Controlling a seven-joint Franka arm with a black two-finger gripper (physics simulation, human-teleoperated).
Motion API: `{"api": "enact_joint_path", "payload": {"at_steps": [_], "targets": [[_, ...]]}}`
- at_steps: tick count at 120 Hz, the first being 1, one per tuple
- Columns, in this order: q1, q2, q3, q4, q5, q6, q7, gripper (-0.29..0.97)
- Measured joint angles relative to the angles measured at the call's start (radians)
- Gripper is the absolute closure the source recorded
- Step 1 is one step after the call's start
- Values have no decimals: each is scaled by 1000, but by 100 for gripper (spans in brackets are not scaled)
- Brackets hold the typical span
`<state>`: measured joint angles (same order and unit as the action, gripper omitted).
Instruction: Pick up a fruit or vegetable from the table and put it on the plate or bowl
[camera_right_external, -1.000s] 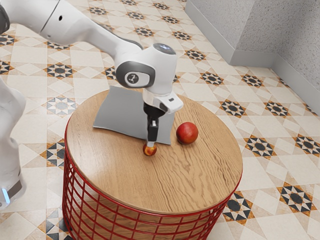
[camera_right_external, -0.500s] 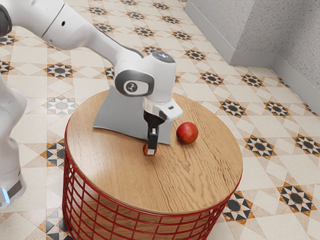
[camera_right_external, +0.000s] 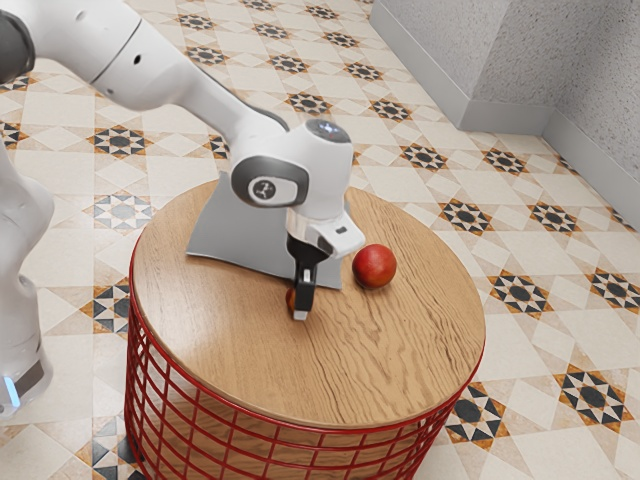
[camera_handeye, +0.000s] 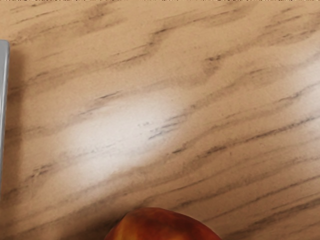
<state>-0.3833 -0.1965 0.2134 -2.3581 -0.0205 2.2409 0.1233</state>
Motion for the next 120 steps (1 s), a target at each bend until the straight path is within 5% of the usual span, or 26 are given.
{"api": "enact_joint_path", "payload": {"at_steps": [24,45,82,100,120], "targets": [[-1,1,15,0,4,14,0,39],[-20,-42,21,5,17,17,-5,45],[-14,-12,254,155,84,-13,10,44],[-16,-18,287,156,111,-18,15,45],[-19,-28,308,151,115,-25,31,13]]}}
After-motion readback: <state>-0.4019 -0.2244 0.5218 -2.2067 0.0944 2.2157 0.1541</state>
